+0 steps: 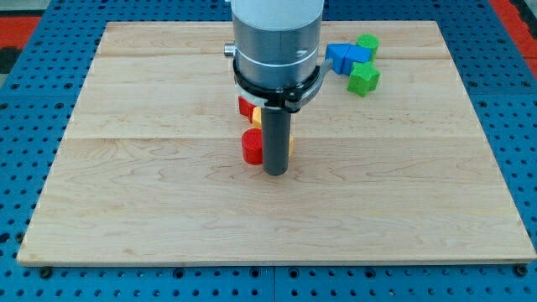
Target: Slide the green star towards the top right corner of the board
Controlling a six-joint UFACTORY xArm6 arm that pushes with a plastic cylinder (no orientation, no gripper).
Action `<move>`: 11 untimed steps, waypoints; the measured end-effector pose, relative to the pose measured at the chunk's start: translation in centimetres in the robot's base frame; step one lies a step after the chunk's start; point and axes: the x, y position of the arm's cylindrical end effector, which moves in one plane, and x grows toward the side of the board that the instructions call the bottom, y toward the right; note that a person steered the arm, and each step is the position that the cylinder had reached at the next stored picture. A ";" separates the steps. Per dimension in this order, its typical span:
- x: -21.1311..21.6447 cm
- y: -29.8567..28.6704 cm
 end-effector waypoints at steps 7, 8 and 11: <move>0.4 5.8; -3.4 11.8; -22.1 21.5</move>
